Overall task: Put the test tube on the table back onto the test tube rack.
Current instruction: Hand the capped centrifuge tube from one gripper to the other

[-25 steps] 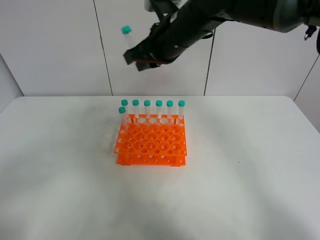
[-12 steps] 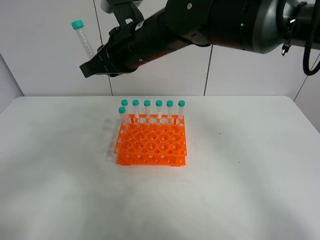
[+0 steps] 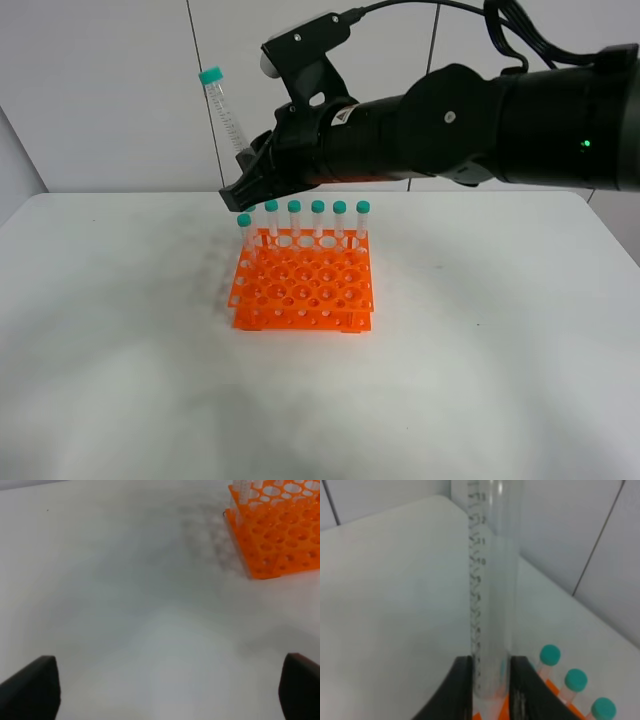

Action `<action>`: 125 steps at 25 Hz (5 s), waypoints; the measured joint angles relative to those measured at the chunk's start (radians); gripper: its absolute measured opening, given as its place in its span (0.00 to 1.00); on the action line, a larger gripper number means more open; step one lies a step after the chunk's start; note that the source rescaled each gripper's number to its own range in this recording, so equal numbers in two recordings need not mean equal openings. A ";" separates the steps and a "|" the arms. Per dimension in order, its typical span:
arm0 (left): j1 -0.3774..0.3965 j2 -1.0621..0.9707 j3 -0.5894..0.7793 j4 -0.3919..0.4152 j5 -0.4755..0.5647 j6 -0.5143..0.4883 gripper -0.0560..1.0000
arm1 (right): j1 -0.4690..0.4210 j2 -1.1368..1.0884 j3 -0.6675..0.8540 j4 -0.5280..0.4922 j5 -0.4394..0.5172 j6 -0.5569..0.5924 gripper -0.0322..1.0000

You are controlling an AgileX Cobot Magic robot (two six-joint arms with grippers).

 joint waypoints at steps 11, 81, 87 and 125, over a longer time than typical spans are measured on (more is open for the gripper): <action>0.000 0.000 0.000 0.000 0.000 0.000 0.94 | 0.180 -0.083 0.275 -0.075 -0.414 0.045 0.04; -0.267 0.000 0.000 -0.001 0.000 0.000 0.94 | 0.163 -0.190 0.566 -0.467 -0.501 0.581 0.04; -0.300 -0.001 -0.018 -0.048 -0.028 0.049 0.94 | 0.163 -0.187 0.566 -0.448 -0.500 0.581 0.04; -0.302 1.087 -0.188 -1.402 -0.608 1.321 0.94 | 0.163 -0.126 0.566 -0.479 -0.531 0.581 0.04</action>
